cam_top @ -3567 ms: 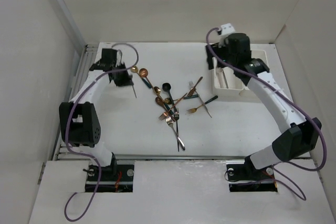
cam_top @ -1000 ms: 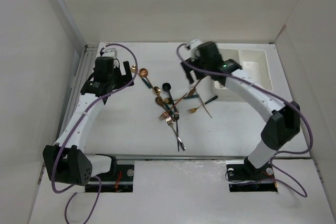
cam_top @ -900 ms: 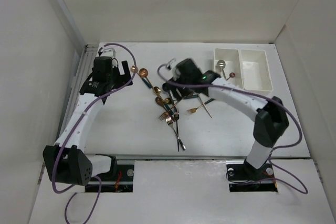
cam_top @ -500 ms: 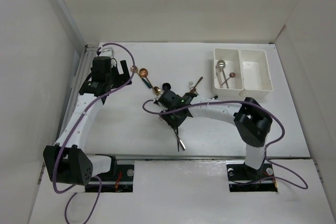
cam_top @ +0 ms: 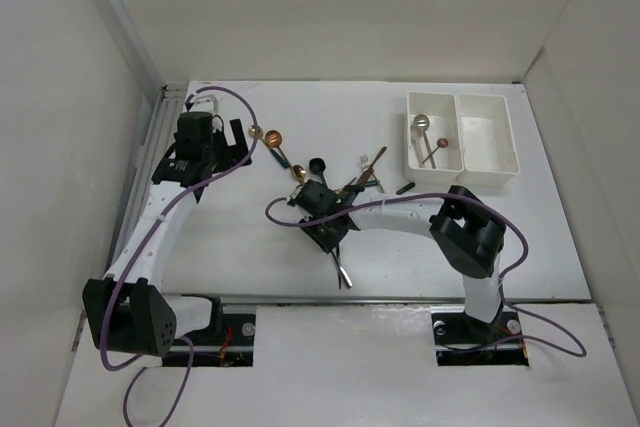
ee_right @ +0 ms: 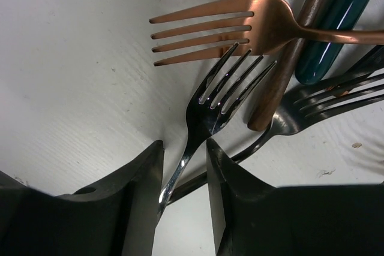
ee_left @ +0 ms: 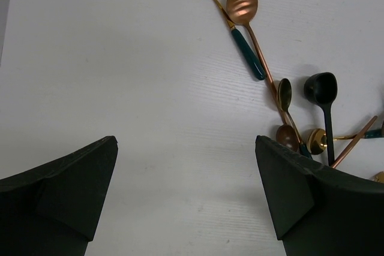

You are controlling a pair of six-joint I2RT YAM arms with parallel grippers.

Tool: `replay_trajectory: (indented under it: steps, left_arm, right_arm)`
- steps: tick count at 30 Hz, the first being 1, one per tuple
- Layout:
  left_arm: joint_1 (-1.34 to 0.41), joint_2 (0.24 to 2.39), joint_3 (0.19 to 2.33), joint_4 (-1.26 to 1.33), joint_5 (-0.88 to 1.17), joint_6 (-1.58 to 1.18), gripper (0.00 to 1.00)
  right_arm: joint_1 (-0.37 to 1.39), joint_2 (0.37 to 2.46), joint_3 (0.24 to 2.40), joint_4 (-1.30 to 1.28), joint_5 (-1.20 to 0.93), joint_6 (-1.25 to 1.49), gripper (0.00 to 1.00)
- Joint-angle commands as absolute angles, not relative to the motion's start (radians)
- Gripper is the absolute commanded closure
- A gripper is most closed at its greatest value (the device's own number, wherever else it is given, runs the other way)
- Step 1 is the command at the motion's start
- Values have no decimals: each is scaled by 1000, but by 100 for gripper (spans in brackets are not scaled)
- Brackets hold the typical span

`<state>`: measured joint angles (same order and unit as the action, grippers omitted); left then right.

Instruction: Sort the eating utensils into containers

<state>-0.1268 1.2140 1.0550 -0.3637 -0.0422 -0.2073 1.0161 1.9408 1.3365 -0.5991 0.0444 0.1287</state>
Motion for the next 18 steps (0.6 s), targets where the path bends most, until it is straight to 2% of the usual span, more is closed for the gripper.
replay_trajectory:
  steps: [1, 4, 7, 8, 9, 18]
  left_arm:
    - [-120, 1170, 1046, -337, -43, -202, 1]
    - [-120, 1170, 1046, -337, -43, -202, 1]
    - [-120, 1170, 1046, -337, -43, -202, 1]
    - [-120, 1170, 1046, -337, -43, -202, 1]
    - [-120, 1170, 1046, -337, -43, -202, 1]
    - [-110, 1180, 1046, -327, -54, -202, 1]
  right_arm:
    - [1020, 1950, 1292, -613, 40, 160, 59]
    - [1020, 1950, 1260, -626, 40, 183, 59]
    - [1038, 1950, 1247, -640, 40, 183, 68]
    - [1039, 1950, 1247, -640, 26, 169, 88]
    - [1039, 1974, 1247, -640, 26, 157, 100]
    - [1058, 1887, 1334, -644, -55, -142, 100]
